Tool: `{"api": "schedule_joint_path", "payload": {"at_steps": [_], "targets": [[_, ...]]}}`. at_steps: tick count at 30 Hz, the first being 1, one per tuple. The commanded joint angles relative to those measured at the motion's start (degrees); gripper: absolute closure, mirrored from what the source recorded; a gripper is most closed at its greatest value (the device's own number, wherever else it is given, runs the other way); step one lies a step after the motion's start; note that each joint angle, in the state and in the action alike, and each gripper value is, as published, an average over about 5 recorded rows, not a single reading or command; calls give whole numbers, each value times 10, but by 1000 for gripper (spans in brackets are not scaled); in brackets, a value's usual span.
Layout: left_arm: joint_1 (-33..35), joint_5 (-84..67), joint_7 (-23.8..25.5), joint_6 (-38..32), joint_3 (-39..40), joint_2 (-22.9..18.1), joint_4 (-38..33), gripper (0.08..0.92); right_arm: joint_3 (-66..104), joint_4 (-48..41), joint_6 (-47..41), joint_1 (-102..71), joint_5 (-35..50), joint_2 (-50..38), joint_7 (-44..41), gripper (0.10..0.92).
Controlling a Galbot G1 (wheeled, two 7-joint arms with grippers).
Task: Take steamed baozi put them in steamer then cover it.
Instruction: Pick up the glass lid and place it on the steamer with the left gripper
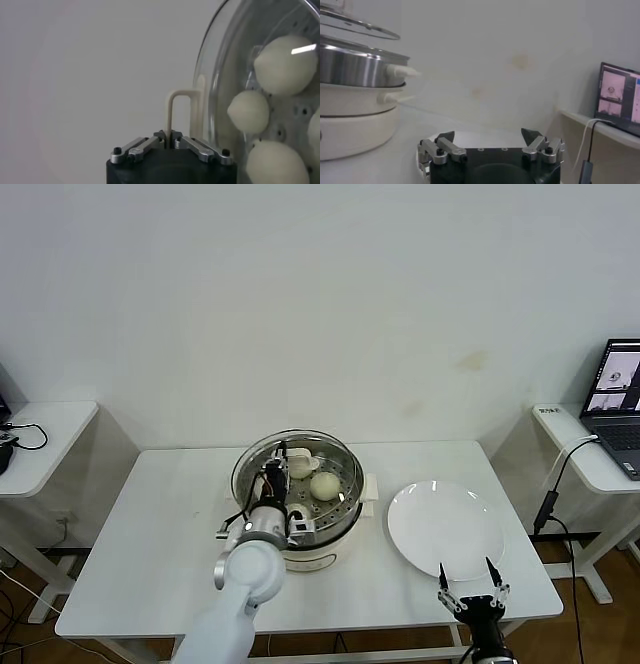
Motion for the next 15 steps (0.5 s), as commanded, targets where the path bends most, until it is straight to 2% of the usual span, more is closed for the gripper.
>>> {"api": "schedule_joint_path", "payload": {"at_steps": [1,15], "targets": [[-5,24,-1,-4,6,-25,39,855,-1,-2,0,0,-2,-1,1,202],[-1,30,-3,-9,3,-29,41,855,-7,-4,0,0,-2,-2,0,203]]}}
